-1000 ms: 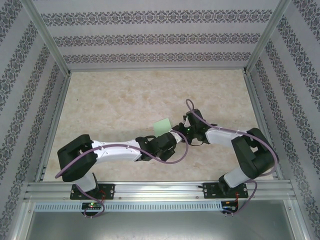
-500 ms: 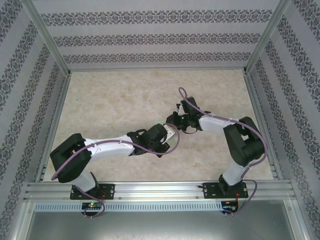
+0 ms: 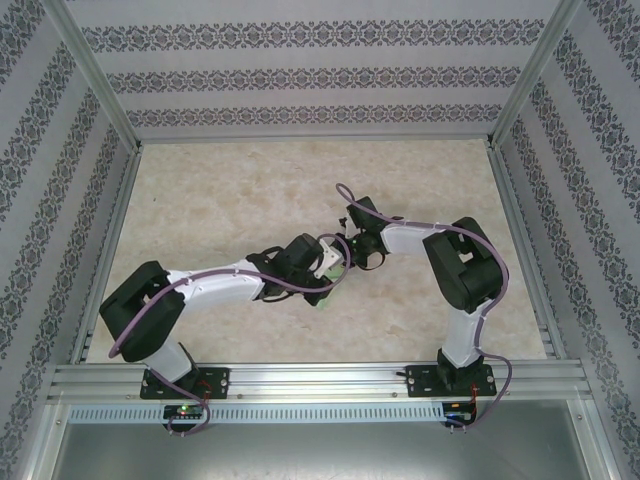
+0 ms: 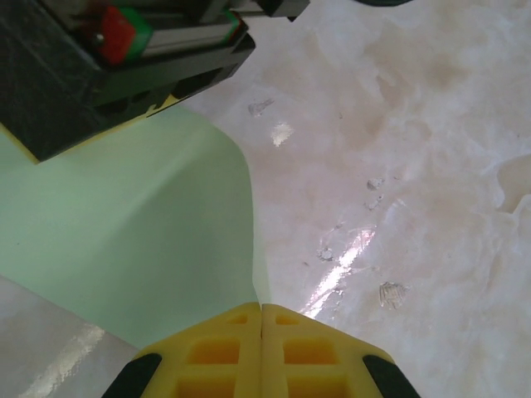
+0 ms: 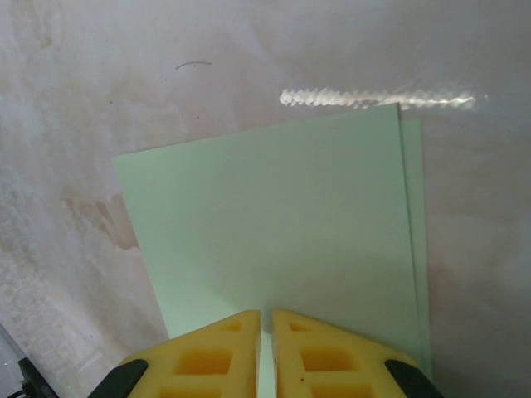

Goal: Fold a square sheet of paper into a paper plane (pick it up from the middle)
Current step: Third fold the triangle at the center of the table.

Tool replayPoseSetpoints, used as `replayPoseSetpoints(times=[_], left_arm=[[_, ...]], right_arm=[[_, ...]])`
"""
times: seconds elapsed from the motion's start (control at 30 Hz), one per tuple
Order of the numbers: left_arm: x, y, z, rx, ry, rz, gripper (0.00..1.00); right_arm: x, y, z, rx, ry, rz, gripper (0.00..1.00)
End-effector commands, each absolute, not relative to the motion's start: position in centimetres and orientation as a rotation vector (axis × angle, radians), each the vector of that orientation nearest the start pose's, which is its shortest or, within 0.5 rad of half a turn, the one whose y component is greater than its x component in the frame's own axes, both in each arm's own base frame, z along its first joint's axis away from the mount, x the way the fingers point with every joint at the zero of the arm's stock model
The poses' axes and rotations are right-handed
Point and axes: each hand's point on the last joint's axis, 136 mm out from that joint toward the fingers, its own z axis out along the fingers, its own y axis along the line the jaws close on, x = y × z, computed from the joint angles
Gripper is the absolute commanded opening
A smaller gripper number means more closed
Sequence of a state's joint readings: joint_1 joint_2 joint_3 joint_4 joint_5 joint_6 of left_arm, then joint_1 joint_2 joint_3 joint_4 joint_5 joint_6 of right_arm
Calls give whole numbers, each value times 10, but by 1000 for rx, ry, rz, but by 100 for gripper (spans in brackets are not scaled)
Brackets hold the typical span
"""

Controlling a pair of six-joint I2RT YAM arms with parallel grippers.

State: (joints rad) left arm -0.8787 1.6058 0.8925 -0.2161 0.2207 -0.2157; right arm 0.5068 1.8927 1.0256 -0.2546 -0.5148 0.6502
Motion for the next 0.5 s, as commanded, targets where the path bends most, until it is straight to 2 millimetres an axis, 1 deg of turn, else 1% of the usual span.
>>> replayPoseSetpoints(times=[0.0, 0.13, 0.23, 0.37, 0.47], left_arm=[[228, -330, 63, 950, 2456, -745, 0], [233, -324, 53, 932, 2491, -753, 0], [238, -312, 45, 877, 2515, -721, 0], [241, -313, 42, 862, 2518, -764, 0], [246, -313, 40, 864, 2522, -755, 0]], right_arm=[[307, 271, 7, -13, 2919, 953, 13], [309, 273, 10, -19, 2909, 959, 13], [307, 271, 9, -14, 2919, 947, 13], [306, 273, 8, -14, 2921, 952, 13], [304, 274, 7, -19, 2925, 953, 13]])
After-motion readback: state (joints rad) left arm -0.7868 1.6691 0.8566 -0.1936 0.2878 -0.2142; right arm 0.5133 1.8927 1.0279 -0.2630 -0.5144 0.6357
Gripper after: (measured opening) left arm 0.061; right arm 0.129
